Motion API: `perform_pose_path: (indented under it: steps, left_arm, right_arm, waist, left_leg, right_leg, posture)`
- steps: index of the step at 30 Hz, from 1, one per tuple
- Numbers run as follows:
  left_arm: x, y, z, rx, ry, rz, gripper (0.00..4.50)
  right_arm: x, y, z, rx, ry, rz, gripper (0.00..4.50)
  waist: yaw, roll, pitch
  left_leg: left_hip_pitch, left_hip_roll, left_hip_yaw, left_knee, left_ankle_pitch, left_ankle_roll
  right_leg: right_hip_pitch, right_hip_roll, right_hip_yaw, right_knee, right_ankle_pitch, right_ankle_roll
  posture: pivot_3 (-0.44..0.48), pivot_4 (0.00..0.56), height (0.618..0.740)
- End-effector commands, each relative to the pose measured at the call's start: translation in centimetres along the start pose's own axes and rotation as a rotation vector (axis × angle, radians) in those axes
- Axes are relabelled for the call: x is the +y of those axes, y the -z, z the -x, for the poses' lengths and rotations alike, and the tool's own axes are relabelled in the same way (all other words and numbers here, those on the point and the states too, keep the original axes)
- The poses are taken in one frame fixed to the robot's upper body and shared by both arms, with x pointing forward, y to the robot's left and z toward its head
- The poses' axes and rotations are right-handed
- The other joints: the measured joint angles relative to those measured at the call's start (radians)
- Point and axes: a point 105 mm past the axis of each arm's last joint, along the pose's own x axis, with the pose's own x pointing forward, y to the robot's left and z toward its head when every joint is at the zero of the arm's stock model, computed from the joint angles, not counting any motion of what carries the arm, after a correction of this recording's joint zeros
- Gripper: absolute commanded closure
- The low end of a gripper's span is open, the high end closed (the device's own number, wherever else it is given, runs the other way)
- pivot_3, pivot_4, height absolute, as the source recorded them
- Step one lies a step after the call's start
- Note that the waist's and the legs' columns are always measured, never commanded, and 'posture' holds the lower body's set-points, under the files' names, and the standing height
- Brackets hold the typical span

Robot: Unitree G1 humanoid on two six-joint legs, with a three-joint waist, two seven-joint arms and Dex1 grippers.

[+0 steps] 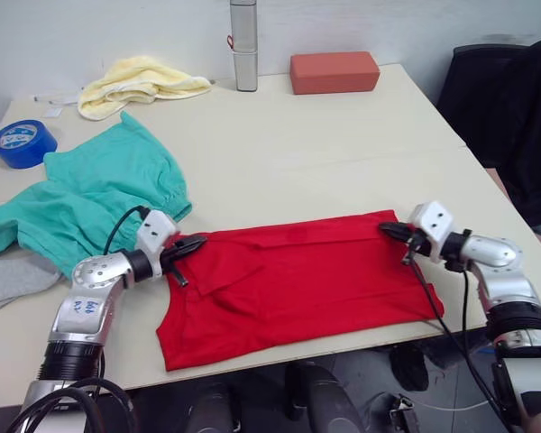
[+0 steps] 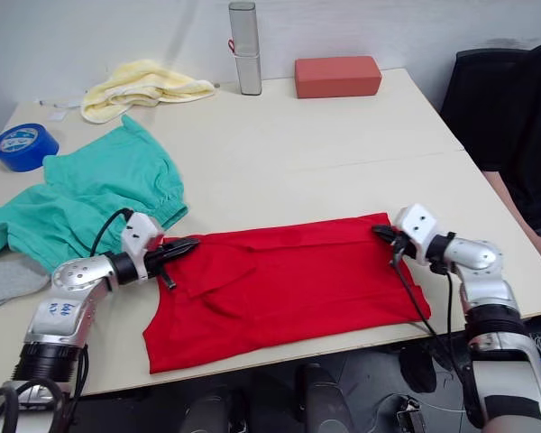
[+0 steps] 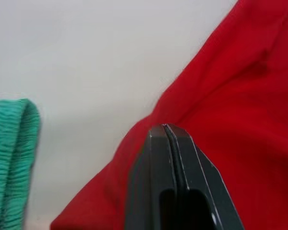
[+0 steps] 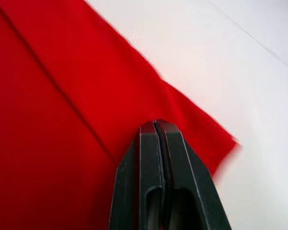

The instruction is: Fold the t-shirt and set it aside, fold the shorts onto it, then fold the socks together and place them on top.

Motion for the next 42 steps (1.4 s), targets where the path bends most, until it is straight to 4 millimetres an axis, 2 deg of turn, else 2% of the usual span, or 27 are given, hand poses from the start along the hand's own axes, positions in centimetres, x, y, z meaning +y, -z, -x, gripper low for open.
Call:
perform_pose_path:
  steps: [1,4,6,12,16,27,31,38,42]
  left_arm:
    - [-0.7,-3.3,2.3,-0.126,0.075,-0.123,3.58]
    - [-1.4,-4.6,4.5,-0.185,0.138,-0.189,2.65]
    - [-1.9,-4.6,5.9,-0.170,0.174,-0.227,2.02]
    - [-3.8,-2.8,8.8,-0.072,0.274,-0.239,0.12]
    - [-3.9,-1.8,9.2,-0.041,0.248,-0.213,0.05]
    - [-3.5,-1.1,9.0,-0.001,0.233,-0.195,0.05]
    - [-1.3,-1.3,6.6,0.031,0.169,-0.194,0.05]
    - [0.7,-1.2,1.6,0.098,0.227,-0.163,0.05]
    - [1.1,-1.4,-0.9,0.113,0.255,-0.167,0.05]
  right_arm:
    - [1.0,-3.0,1.5,-0.110,-0.119,0.055,3.90]
    - [1.5,-4.6,2.6,-0.156,-0.142,0.092,2.88]
    - [2.1,-5.5,3.6,-0.179,-0.168,0.107,2.18]
    - [4.7,-6.0,6.0,-0.138,-0.298,0.130,0.10]
    - [6.0,-5.6,6.8,-0.102,-0.325,0.079,0.04]
    - [7.4,-5.0,8.9,0.007,-0.311,-0.066,0.04]
    - [7.5,-2.8,10.1,0.187,-0.215,-0.334,0.04]
    - [8.3,-1.1,10.2,0.300,-0.137,-0.406,0.04]
    - [8.2,-0.4,10.3,0.341,-0.081,-0.415,0.04]
  waist:
    - [0.001,0.000,0.000]
    - [0.002,0.000,0.000]
    - [0.003,0.001,0.000]
    - [0.004,0.001,0.000]
    - [0.005,0.001,0.000]
    - [0.008,0.000,0.000]
    - [0.017,0.000,0.000]
    - [0.032,0.000,0.000]
    - [0.032,0.000,0.000]
  left_leg:
    - [0.000,0.000,0.000,0.000,0.000,0.000]
    - [0.000,0.001,-0.001,-0.001,0.000,-0.001]
    - [0.000,0.001,-0.001,-0.001,0.000,-0.001]
    - [0.000,0.002,-0.001,-0.001,-0.004,0.001]
    - [0.000,0.002,-0.001,-0.002,-0.005,0.001]
    - [-0.001,0.002,-0.002,-0.002,-0.008,0.001]
    - [-0.001,0.001,-0.002,-0.002,-0.010,0.003]
    - [-0.001,-0.003,-0.002,-0.002,-0.011,0.007]
    - [-0.002,-0.003,-0.002,-0.002,-0.007,0.007]
  right_leg:
    - [0.000,0.000,0.000,0.000,0.000,0.000]
    - [0.000,0.000,-0.001,0.000,0.000,-0.001]
    - [0.000,0.000,-0.001,0.000,0.000,-0.001]
    - [0.000,-0.001,-0.001,-0.003,0.000,-0.001]
    - [0.000,-0.001,-0.002,-0.006,-0.001,-0.001]
    - [0.002,-0.001,-0.003,-0.010,-0.001,-0.001]
    - [0.003,-0.001,-0.003,-0.012,0.000,0.000]
    - [0.005,0.000,-0.003,-0.017,0.003,0.001]
    - [0.004,0.000,-0.003,-0.017,0.004,0.002]
  posture:
    - [0.000,0.150,0.740]
    - [0.000,0.150,0.740]
    - [0.000,0.150,0.740]
    - [0.000,0.150,0.740]
    - [0.000,0.150,0.740]
    - [0.000,0.150,0.740]
    - [0.000,0.150,0.740]
    - [0.000,0.150,0.740]
    - [0.000,0.150,0.740]
